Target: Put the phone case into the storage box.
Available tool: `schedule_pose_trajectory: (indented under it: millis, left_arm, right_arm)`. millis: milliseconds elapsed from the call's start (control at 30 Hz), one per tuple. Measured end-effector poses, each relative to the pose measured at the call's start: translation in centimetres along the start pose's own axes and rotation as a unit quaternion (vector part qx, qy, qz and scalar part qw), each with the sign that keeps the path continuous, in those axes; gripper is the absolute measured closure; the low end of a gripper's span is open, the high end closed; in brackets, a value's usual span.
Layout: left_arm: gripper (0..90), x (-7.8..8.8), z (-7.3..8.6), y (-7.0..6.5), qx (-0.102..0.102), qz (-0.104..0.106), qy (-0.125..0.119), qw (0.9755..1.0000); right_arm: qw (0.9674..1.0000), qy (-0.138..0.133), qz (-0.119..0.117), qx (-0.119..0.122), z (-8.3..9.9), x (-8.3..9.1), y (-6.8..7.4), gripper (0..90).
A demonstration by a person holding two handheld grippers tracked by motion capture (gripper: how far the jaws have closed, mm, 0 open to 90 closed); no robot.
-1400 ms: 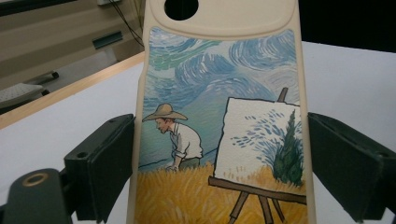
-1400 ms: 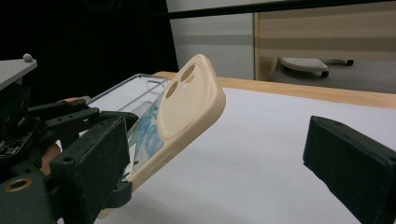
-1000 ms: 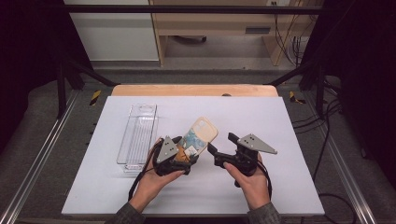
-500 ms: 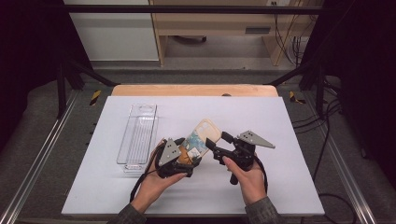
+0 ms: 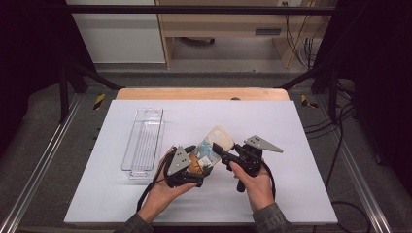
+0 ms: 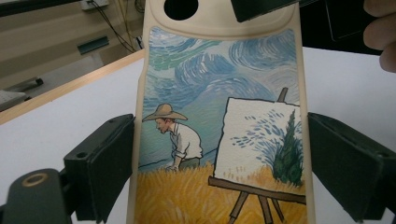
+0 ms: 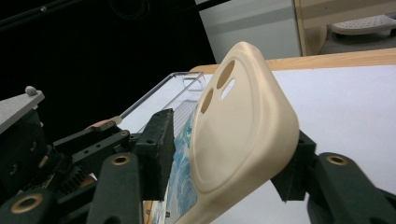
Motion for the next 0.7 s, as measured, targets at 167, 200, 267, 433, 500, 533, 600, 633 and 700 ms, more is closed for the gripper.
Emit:
schedule_pose_trajectory:
  millis: [167, 200, 267, 433, 500, 533, 600, 633, 700]
  left_arm:
    - [10.6, -0.08, 0.12, 0.05, 0.002, 0.003, 0.000, 1.0000]
    - [10.5, -0.09, 0.15, 0.05, 0.002, 0.004, 0.001, 1.0000]
    - [10.6, -0.16, 0.18, 0.03, 0.001, 0.004, 0.002, 1.0000]
    - [10.6, -0.22, 0.29, 0.07, 0.001, 0.008, 0.002, 1.0000]
    - [10.6, -0.24, 0.35, 0.10, 0.003, 0.011, 0.002, 0.9999]
    - [10.6, -0.24, 0.36, 0.10, 0.004, 0.012, 0.002, 0.9999]
    - [10.5, -0.23, 0.36, 0.12, 0.006, 0.014, 0.000, 0.9999]
    - [10.6, -0.22, 0.36, 0.13, 0.006, 0.015, -0.001, 0.9999]
    - [10.6, -0.23, 0.37, 0.12, 0.006, 0.017, -0.002, 0.9998]
  right_arm:
    - [1.0000, 0.001, -0.005, -0.005, -0.08, 0.16, -0.11, 54.5]
    - [1.0000, 0.002, -0.006, -0.004, -0.09, 0.17, -0.10, 55.6]
    - [1.0000, 0.002, -0.008, -0.005, -0.11, 0.19, -0.11, 57.8]
    - [0.9998, 0.001, -0.012, -0.016, -0.18, 0.28, -0.31, 66.7]
    - [0.9997, 0.000, -0.014, -0.022, -0.20, 0.32, -0.40, 71.0]
    - [0.9996, 0.000, -0.015, -0.023, -0.23, 0.35, -0.41, 73.4]
    - [0.9994, -0.002, -0.021, -0.027, -0.27, 0.41, -0.42, 76.0]
    - [0.9994, -0.002, -0.022, -0.028, -0.28, 0.42, -0.42, 76.5]
    - [0.9991, -0.002, -0.027, -0.034, -0.32, 0.46, -0.40, 77.7]
Point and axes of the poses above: each handheld gripper's, and its own axes: x roughly backward along the jaws, z roughly out of its underside, y roughly to its left, the point moved 1 cm from there along -x, roughly forward along the jaws, and after that the axes turned 4 degrees about z, right-handed, at the moved point
